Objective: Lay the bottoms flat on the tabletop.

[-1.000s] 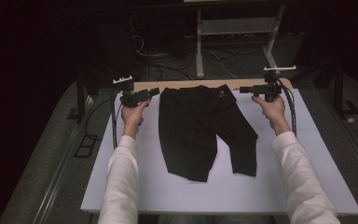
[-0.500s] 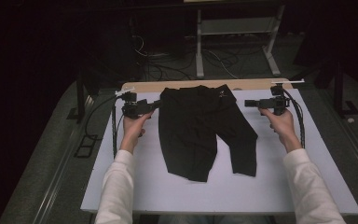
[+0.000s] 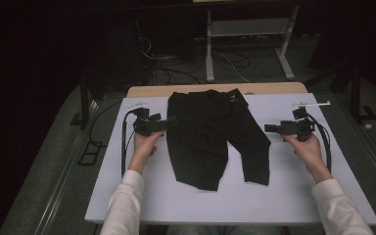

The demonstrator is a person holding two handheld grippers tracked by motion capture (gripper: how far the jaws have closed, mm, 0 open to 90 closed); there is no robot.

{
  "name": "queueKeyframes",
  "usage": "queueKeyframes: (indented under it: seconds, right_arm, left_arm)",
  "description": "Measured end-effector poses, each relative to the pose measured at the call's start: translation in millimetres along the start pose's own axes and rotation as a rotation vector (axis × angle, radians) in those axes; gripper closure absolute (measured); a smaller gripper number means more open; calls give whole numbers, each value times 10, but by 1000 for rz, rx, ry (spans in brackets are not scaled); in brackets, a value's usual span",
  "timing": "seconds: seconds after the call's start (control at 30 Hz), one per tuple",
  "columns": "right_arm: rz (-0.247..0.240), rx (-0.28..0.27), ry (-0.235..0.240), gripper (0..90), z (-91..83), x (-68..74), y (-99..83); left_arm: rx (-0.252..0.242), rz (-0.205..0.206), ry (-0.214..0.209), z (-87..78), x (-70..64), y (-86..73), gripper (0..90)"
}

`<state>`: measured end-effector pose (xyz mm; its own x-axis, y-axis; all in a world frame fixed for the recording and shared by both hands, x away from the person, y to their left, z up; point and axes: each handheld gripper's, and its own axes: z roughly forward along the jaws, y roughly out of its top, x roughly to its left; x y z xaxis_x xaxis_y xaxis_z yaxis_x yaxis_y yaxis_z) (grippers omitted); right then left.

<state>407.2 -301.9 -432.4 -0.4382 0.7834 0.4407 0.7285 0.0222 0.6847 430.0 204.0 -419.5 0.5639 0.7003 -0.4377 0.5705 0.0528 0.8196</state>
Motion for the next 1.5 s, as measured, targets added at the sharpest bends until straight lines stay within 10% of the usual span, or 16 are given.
queueKeyframes:
  seconds: [0.77,1.5]
  right_arm:
    - [-33,102,18,58,-356,325,-641]
    - [-11,266,73,491,-176,597,-840]
  left_arm:
    - [17,150,-168,-19,-759,-260,0]
    - [57,197,-249,-1,-1088,-486,0]
